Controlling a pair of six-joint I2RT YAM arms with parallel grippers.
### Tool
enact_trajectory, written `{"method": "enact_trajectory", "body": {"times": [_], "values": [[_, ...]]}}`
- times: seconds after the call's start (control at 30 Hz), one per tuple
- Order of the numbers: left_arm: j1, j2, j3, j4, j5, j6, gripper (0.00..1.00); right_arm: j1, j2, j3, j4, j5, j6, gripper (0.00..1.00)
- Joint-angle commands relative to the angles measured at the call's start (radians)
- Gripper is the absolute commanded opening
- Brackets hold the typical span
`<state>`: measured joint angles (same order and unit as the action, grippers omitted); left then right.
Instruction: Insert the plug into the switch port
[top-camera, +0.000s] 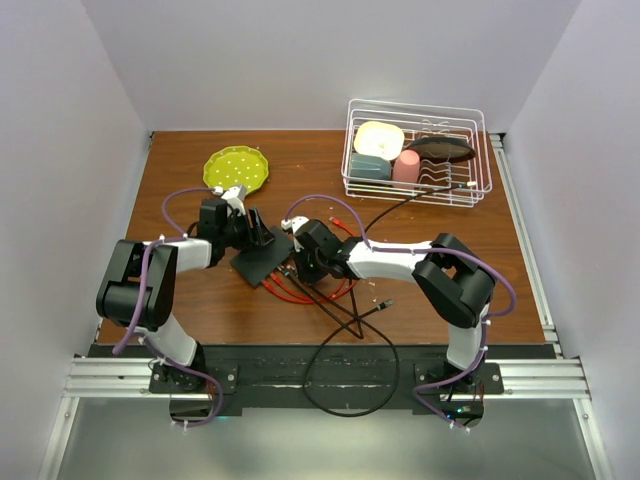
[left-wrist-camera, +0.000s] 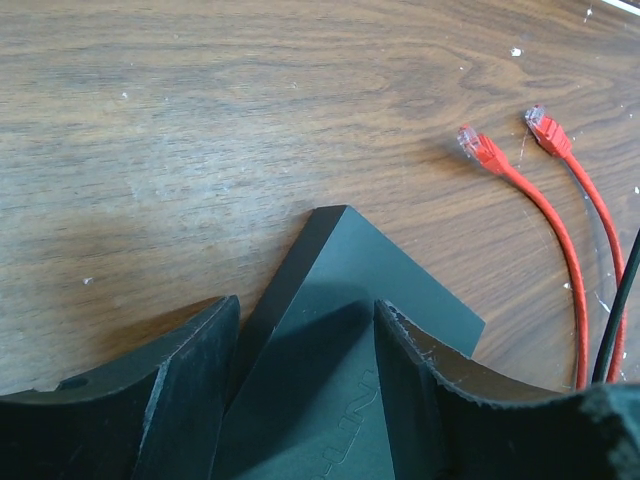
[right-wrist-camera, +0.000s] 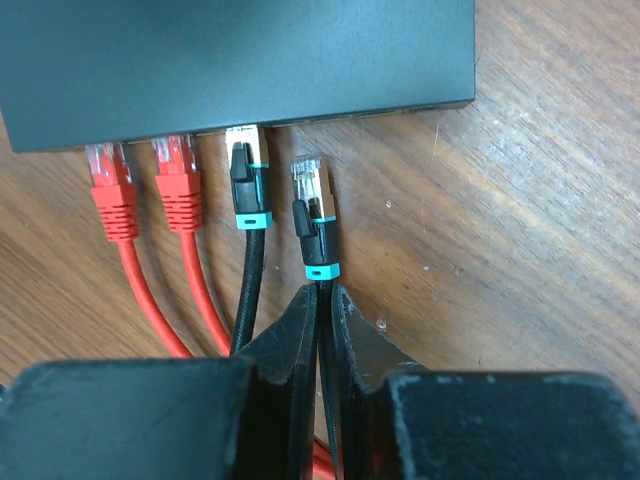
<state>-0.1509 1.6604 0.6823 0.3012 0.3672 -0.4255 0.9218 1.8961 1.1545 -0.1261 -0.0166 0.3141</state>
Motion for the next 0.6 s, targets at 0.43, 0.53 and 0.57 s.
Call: {"method": "enact_trajectory", "body": {"times": [0.43, 0.53, 0.57], "values": [[0.005, 0.038, 0.029, -0.016, 0.026, 0.027, 0.59, -0.001, -0.023, 0.033, 0.066, 0.08, 0.045, 0.0], [0.005, 0.039, 0.033, -0.023, 0.022, 0.03, 0.59, -0.001, -0.019, 0.034, 0.068, 0.081, 0.052, 0.0], [0.005, 0.039, 0.033, -0.025, 0.022, 0.03, 0.59, -0.001, -0.015, 0.042, 0.065, 0.084, 0.054, 0.0]]}}
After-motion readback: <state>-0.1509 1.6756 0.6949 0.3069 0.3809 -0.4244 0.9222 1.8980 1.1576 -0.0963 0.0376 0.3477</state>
